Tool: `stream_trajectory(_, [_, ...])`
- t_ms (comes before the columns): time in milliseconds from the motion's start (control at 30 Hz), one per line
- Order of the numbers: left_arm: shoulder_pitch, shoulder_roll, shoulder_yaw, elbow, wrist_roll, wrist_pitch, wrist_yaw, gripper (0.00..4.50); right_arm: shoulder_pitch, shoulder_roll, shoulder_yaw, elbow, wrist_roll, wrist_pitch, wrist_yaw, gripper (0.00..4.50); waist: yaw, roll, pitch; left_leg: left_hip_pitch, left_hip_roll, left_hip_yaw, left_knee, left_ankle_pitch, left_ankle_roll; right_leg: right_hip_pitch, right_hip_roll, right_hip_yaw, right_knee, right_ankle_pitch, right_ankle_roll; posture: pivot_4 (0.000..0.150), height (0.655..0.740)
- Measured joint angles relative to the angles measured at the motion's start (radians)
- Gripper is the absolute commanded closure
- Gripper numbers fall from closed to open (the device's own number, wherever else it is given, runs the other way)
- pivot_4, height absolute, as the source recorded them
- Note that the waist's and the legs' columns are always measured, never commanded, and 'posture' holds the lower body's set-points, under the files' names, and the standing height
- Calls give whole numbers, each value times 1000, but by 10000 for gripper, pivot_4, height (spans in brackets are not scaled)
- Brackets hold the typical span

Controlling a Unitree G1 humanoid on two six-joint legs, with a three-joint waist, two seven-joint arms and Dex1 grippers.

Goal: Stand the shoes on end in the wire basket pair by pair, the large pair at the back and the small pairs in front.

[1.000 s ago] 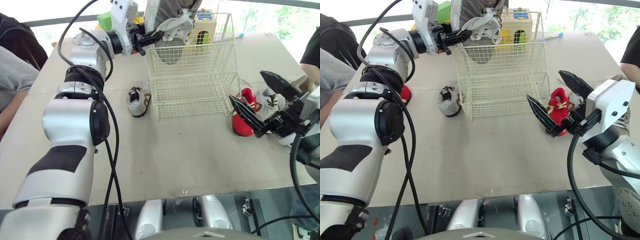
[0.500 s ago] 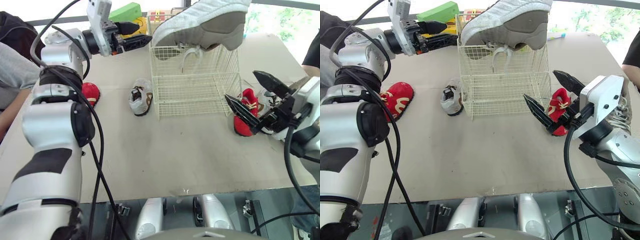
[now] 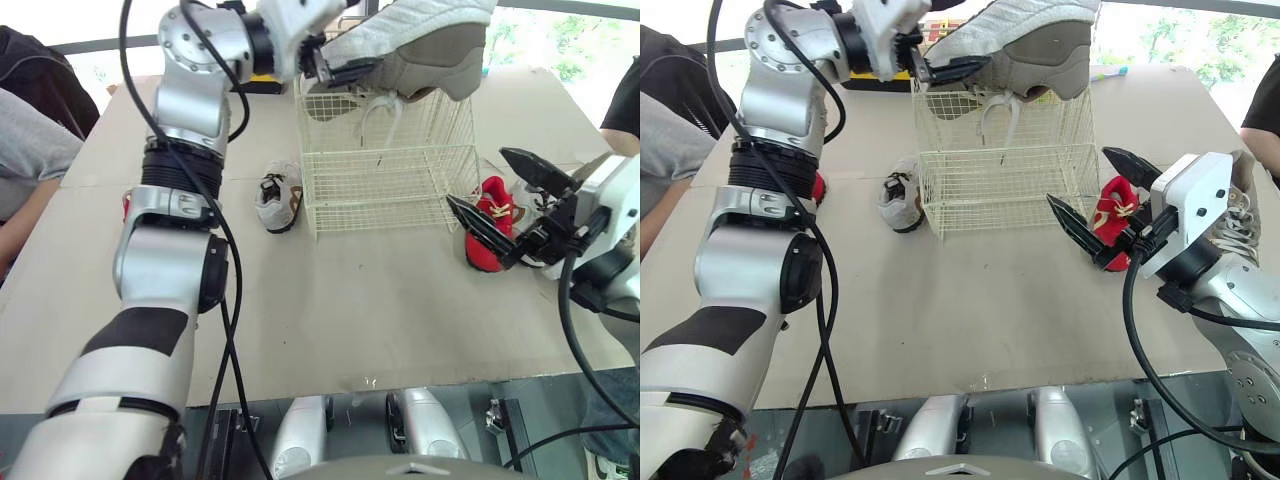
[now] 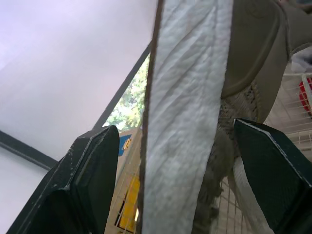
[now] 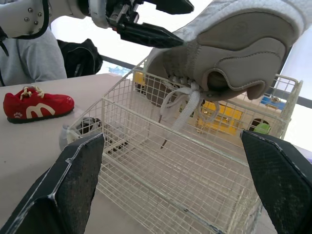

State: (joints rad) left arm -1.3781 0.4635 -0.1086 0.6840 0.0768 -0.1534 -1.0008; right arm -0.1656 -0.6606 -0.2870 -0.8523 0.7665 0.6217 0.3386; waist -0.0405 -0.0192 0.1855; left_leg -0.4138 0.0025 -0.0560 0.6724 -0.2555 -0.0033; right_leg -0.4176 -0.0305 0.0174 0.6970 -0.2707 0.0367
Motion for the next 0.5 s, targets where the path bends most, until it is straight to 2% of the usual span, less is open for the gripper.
stream_trajectory(333, [-56, -16, -115, 132, 164, -185, 151, 4747, 23, 2, 0, -36, -11, 0, -34, 1547, 9, 0, 0, 0, -1, 1, 1, 0, 0, 2, -1, -2, -1, 0, 0, 1500, 7400])
stream_trajectory(367, [-64, -18, -121, 148, 170, -200, 156, 9836, 23, 2, 0, -36, -12, 0, -38, 1547, 9, 0, 0, 0, -1, 1, 1, 0, 0, 2, -1, -2, -1, 0, 0, 1500, 7400])
stream_trajectory(433, [-82, -19, -128, 175, 176, -219, 161, 14201, 23, 2, 0, -36, -13, 0, -43, 1547, 9, 0, 0, 0, -1, 1, 2, 0, 0, 3, -1, -2, -1, 0, 0, 1500, 7400])
stream_trajectory(467, [-92, -20, -128, 192, 177, -227, 161, 20478, 23, 3, 0, -36, -13, 0, -44, 1547, 9, 0, 0, 0, -1, 1, 2, 0, 0, 3, 0, -2, -1, 0, 0, 1500, 7400])
stream_trajectory(500, [-98, -19, -128, 202, 178, -231, 163, 23565, 23, 3, 0, -36, -13, 0, -44, 1547, 9, 0, 0, 0, -1, 1, 2, 0, 0, 3, 0, -2, -1, 0, 0, 1500, 7400])
